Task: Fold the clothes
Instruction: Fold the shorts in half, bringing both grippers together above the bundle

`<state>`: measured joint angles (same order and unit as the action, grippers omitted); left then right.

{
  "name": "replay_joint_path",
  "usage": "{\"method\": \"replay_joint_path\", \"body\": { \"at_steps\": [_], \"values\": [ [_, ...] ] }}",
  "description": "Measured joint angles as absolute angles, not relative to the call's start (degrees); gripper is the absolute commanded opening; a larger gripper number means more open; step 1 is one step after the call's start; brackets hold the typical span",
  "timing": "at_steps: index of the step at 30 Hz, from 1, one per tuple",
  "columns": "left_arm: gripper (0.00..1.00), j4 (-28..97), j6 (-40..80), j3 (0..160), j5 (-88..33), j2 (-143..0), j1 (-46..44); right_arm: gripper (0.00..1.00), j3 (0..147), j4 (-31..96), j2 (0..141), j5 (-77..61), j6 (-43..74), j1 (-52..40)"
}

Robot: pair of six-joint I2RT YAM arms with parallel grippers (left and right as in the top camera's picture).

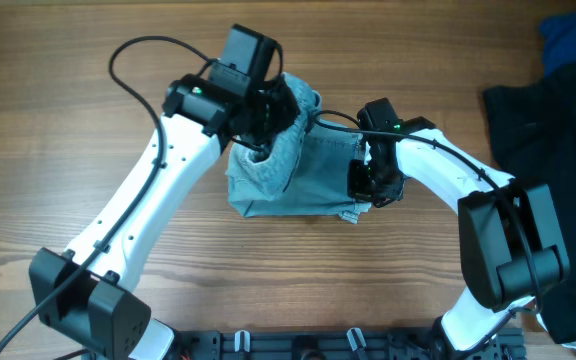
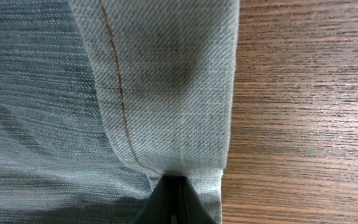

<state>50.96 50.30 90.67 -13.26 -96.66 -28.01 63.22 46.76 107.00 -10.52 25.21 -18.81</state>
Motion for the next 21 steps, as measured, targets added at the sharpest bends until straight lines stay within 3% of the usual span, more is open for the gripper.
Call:
{"method": "replay_joint_path", "body": {
  "at_steps": [4,5,7,9,21],
  "values": [
    [0.09,50.28,50.54,90.67,-13.26,-96.77,-29.52,0.04,63.22,46.76,107.0,-10.72,25.45,-18.79],
    [0.13,50.26,50.54,90.67,-13.26,-96.77,-29.67,0.04,63.22,46.76,107.0,-10.72,25.45,-18.79],
    [0.31,50.26,50.72,90.67,-13.21,-96.77,-29.76,0.05,63.22,46.78,107.0,-10.87,25.43,-18.7],
    [0.39,50.04,50.92,90.67,-13.32,-96.77,-29.74,0.04,63.26,46.87,107.04,-11.07,25.43,-18.63],
    [0.39,45.93,51.55,90.94,-13.54,-96.77,-29.74,0.1,65.25,60.88,101.3,-9.85,25.65,-13.67]
  ]
}}
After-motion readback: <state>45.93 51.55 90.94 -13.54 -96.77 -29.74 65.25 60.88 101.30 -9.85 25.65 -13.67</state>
